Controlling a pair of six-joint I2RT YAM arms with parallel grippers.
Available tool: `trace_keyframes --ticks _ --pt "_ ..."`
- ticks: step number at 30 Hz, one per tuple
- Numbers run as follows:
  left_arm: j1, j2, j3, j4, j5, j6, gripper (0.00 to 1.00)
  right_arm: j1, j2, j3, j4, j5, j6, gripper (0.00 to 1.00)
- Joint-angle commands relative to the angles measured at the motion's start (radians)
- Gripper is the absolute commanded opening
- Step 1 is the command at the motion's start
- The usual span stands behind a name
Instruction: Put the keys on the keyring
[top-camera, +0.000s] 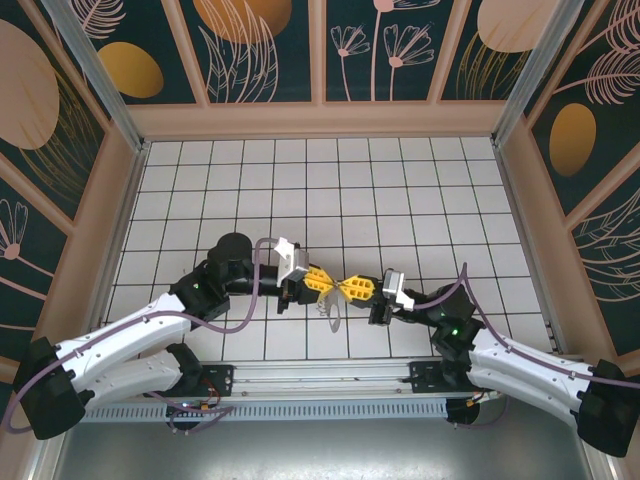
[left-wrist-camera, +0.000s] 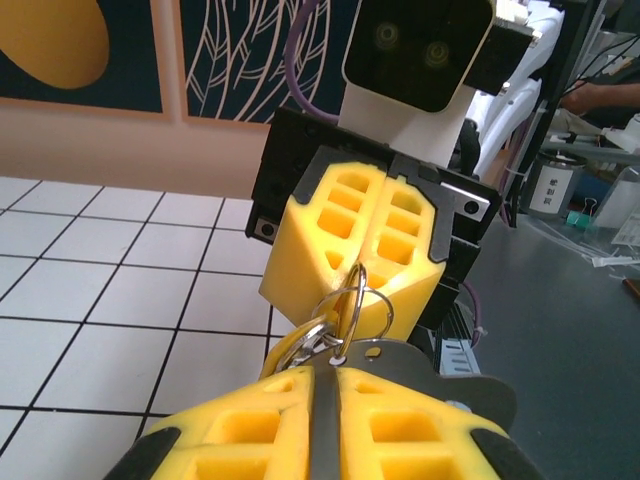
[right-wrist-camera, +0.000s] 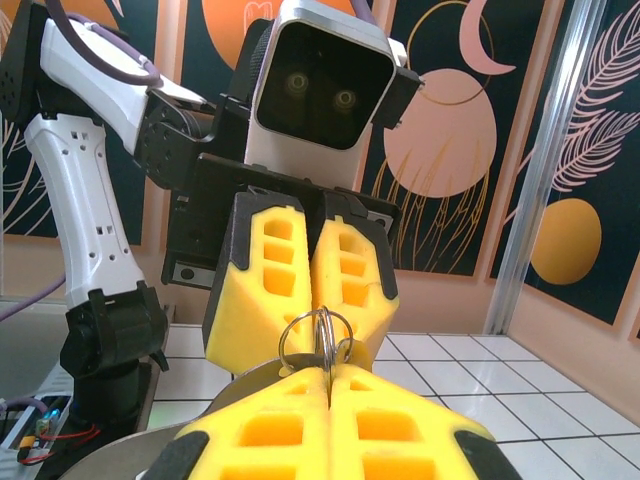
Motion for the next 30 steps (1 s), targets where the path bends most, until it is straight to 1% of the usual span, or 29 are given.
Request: trace_keyframes --ticks 1,12,17,23,30 --pt "-0.003 -0.013 0.002 0.058 0.025 -0.015 0.13 -0.005 0.008 0.001 0.066 -0.013 0.024 0.00" --pt "-0.003 -0.032 0.017 0.044 0.031 -0.011 0.11 -0.008 0.019 0.001 0.072 -0.004 0.028 0.00" --pt "-0.005 -0.024 0.018 0.053 0.046 -0.012 0.10 -0.008 0.026 0.003 0.075 0.003 0.032 0.00" --pt "-0.005 0.004 0.022 0.055 0.059 -0.009 0.07 -0.007 0.031 0.004 0.078 0.007 0.036 0.00" --pt "-0.005 0.033 0.035 0.066 0.074 -0.007 0.07 -0.008 0.055 0.009 0.084 0.014 0.038 0.00"
